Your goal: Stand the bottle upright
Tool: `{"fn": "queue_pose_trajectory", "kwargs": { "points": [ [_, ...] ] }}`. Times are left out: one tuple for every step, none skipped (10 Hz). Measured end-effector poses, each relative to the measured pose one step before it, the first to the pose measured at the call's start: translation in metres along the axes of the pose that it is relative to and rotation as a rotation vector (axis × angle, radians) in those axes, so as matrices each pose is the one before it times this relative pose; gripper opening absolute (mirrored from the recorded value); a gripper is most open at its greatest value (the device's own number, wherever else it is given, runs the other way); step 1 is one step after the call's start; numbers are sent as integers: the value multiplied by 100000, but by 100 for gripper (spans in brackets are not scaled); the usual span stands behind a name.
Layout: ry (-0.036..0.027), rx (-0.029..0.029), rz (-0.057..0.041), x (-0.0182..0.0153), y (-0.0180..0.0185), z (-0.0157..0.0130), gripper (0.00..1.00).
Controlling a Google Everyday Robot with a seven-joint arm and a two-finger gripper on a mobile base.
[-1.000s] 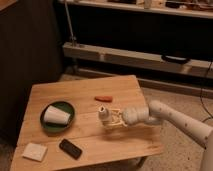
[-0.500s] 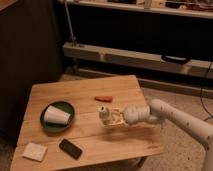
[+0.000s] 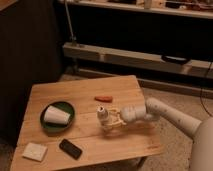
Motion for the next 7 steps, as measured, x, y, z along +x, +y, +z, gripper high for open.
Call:
{"fn": "queue_pose_trajectory", "kwargs": {
  "points": [
    [1239, 1156, 23, -3, 96, 269, 48],
    [1170, 1379, 153, -72, -31, 298, 41],
    [731, 1000, -26, -43, -11, 99, 29],
    [147, 425, -179, 10, -4, 22, 21],
    [-154, 583, -182, -69, -23, 85, 12],
    [-766, 748, -327, -20, 18, 110, 4],
    [-1155, 420, -241, -77, -2, 30, 3]
  ]
}}
